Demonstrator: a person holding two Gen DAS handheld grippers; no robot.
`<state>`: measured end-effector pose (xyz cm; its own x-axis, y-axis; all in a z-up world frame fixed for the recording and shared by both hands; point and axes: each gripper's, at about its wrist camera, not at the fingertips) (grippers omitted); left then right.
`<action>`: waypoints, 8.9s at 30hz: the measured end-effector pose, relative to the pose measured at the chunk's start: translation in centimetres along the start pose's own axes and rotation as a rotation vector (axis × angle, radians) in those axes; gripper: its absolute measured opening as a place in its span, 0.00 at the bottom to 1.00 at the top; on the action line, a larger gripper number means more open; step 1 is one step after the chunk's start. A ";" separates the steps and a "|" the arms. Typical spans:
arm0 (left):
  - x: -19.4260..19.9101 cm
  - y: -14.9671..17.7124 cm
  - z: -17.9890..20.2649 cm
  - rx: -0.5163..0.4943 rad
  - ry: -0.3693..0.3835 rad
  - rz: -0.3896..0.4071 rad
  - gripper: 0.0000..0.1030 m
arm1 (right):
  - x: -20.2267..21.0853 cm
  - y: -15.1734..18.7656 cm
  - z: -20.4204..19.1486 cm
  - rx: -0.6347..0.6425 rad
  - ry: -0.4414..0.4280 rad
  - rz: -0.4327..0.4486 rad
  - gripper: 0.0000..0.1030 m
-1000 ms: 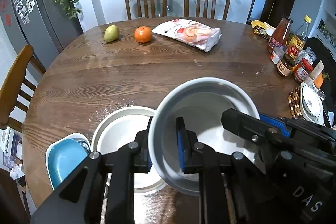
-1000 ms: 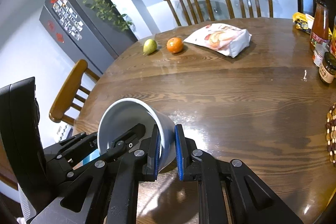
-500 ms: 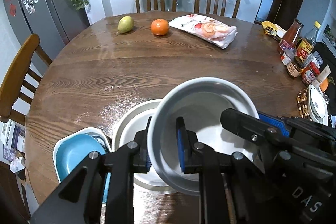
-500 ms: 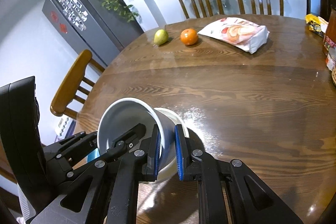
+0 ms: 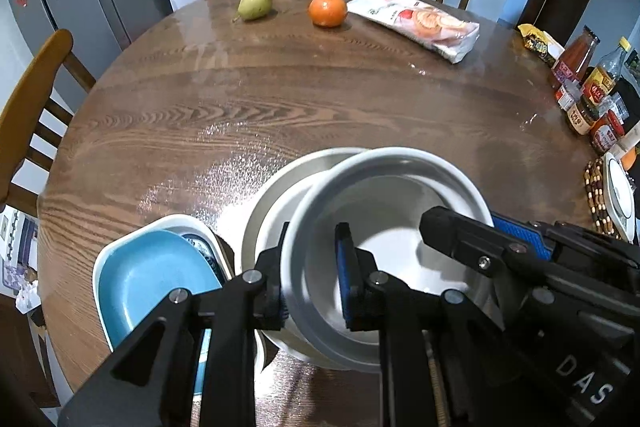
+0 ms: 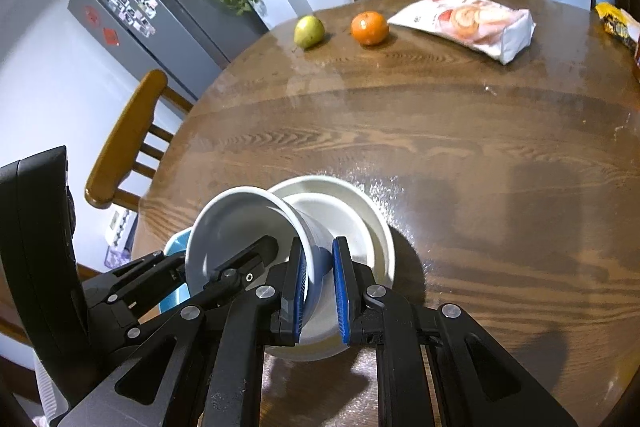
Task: Organize plates and bowls
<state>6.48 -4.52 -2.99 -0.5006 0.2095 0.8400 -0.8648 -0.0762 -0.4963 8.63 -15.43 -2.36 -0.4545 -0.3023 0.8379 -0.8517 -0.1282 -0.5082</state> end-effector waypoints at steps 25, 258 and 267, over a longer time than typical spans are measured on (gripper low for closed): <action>-2.8 -0.1 -1.1 -0.010 0.025 -0.100 0.15 | -2.9 0.3 0.1 -0.029 0.043 -0.091 0.14; 2.1 0.7 -4.8 0.064 0.033 -0.028 0.03 | -0.2 1.6 2.2 -0.055 0.058 -0.043 0.10; 3.9 1.1 -5.4 0.075 0.014 0.013 0.03 | 1.0 1.6 0.7 -0.028 0.041 -0.022 0.10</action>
<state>3.80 1.48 -1.41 -0.5119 0.2217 0.8300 -0.8589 -0.1515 -0.4893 7.03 -16.63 -2.47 -0.4455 -0.2605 0.8566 -0.8683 -0.1073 -0.4842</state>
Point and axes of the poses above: each gripper's, at about its wrist camera, not at the fingertips, and x roughly against the way its jaws point, z to its right, y to its underside, and after that the axes turned 13 degrees about y, right-handed
